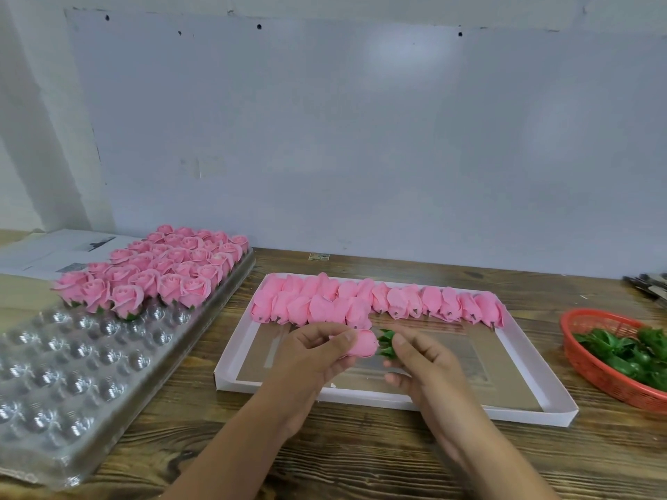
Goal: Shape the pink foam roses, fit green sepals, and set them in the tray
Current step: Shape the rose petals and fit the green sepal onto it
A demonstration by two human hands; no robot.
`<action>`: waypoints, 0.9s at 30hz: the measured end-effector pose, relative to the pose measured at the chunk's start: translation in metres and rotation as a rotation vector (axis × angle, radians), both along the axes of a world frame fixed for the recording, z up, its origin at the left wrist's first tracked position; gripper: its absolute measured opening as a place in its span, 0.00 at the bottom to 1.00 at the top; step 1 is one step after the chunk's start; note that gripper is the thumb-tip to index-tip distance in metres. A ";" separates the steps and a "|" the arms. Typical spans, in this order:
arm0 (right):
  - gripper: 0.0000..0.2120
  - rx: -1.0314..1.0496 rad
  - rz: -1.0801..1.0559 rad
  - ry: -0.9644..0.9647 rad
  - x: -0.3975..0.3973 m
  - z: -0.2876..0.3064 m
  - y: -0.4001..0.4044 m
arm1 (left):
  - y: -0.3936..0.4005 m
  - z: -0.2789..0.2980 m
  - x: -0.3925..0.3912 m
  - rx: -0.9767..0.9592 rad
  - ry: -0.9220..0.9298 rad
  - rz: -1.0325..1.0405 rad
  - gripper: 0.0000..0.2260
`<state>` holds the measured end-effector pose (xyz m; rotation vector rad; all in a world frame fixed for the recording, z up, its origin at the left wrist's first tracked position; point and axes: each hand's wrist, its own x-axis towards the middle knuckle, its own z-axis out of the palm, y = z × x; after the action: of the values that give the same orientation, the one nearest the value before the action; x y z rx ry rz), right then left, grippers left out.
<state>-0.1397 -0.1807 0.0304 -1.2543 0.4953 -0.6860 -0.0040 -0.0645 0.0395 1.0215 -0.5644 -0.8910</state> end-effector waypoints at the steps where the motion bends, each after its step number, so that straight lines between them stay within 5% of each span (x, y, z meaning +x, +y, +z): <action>1: 0.10 -0.003 -0.005 -0.007 0.000 -0.001 0.000 | 0.000 0.000 0.000 0.001 0.002 0.002 0.11; 7: 0.18 -0.062 0.005 -0.023 0.004 -0.004 0.007 | 0.000 -0.002 0.000 0.000 0.015 0.002 0.11; 27: 0.15 -0.171 -0.035 -0.048 0.005 -0.013 0.005 | 0.001 -0.002 0.000 -0.011 -0.005 -0.053 0.10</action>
<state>-0.1344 -0.1760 0.0173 -1.3883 0.4270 -0.7993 -0.0043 -0.0636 0.0378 1.0031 -0.6025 -0.9308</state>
